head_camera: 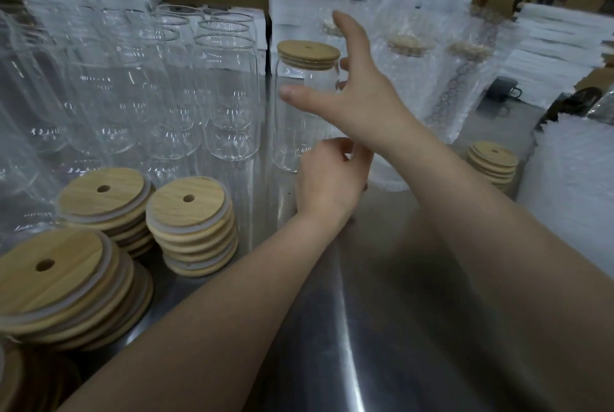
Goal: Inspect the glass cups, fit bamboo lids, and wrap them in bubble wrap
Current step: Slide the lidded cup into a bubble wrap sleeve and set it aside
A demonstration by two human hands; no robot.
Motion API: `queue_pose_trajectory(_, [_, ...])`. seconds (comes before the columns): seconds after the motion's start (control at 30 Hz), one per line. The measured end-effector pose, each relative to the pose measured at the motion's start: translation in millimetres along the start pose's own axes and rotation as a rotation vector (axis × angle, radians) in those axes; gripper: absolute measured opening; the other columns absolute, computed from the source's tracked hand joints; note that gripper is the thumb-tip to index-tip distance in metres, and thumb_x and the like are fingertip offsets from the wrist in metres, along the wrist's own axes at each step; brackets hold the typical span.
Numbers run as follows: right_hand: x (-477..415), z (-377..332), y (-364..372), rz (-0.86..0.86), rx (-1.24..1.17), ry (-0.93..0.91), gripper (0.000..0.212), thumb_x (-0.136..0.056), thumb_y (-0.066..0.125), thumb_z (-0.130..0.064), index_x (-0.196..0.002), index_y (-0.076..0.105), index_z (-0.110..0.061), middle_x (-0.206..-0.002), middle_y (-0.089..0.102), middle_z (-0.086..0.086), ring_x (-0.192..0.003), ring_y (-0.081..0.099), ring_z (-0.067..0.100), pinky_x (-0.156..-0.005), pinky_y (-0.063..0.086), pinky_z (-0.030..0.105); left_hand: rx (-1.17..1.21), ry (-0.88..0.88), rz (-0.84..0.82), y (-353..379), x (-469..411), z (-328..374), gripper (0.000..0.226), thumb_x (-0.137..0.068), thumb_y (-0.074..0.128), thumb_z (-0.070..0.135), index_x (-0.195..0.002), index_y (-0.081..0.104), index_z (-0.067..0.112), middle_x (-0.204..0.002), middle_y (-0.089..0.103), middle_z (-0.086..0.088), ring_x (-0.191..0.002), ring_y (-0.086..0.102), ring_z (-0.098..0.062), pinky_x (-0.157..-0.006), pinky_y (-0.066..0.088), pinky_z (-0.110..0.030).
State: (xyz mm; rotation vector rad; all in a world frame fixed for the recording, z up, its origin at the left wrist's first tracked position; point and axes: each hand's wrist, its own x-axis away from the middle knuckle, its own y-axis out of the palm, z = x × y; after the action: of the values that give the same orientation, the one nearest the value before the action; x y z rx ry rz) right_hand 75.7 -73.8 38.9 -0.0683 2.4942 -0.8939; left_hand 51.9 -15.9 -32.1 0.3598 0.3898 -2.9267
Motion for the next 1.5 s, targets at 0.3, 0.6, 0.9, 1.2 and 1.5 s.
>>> queue_pose_trajectory(0.3, [1.8, 7.0, 17.6, 0.222, -0.083, -0.057, 0.083, -0.073, 0.085, -0.029, -0.142, 0.039, -0.022, -0.115, 0.050, -0.015, -0.101, 0.053, 0.011, -0.089, 0.047, 0.028, 0.006, -0.066, -0.002, 0.4, -2.0, -4.4, 0.024, -0.082, 0.049, 0.013, -0.061, 0.061, 0.015, -0.046, 0.062, 0.001, -0.042, 0.061, -0.019, -0.039, 0.049, -0.030])
queue_pose_trajectory(0.6, [23.1, 2.1, -19.7, 0.393, -1.011, 0.068, 0.073, -0.080, 0.067, -0.033, -0.143, 0.034, -0.017, -0.113, 0.050, 0.009, -0.093, 0.058, 0.021, -0.076, 0.059, 0.051, 0.056, -0.052, 0.027, 1.7, -7.9, -9.2, 0.040, -0.096, 0.052, 0.032, -0.072, 0.070, 0.006, -0.052, 0.066, -0.003, -0.043, 0.057, -0.017, -0.058, 0.054, -0.032])
queue_pose_trajectory(0.9, [26.6, 13.1, -36.5, 0.388, -0.931, 0.210, 0.097, -0.056, 0.071, -0.049, -0.143, 0.042, -0.017, -0.108, 0.052, 0.007, -0.088, 0.058, 0.019, -0.076, 0.059, 0.052, 0.221, -0.165, 0.106, -0.1, -15.7, -12.3, 0.041, -0.098, 0.057, 0.029, -0.070, 0.065, 0.001, -0.035, 0.050, 0.005, -0.026, 0.039, -0.010, -0.037, 0.030, -0.017])
queue_pose_trajectory(1.2, [32.9, 22.3, -38.0, 0.500, -0.603, -0.017, 0.079, -0.076, 0.071, -0.036, -0.145, 0.033, -0.025, -0.124, 0.056, 0.006, -0.102, 0.063, 0.016, -0.068, 0.060, 0.037, 0.314, -0.120, 0.160, -2.3, -19.5, -14.7, 0.047, -0.099, 0.055, 0.029, -0.062, 0.055, 0.000, -0.047, 0.049, -0.007, -0.035, 0.040, -0.016, -0.042, 0.032, -0.022])
queue_pose_trajectory(1.5, [31.4, 40.2, -37.5, 0.679, -0.298, -0.124, 0.069, -0.082, 0.076, -0.036, -0.137, 0.036, -0.025, -0.131, 0.049, 0.021, -0.108, 0.056, 0.031, -0.082, 0.055, 0.049, 0.335, -0.037, 0.053, -4.7, -13.0, -10.2, 0.013, -0.093, 0.060, 0.013, -0.093, 0.072, 0.011, -0.054, 0.054, -0.001, -0.040, 0.048, -0.009, -0.042, 0.039, -0.019])
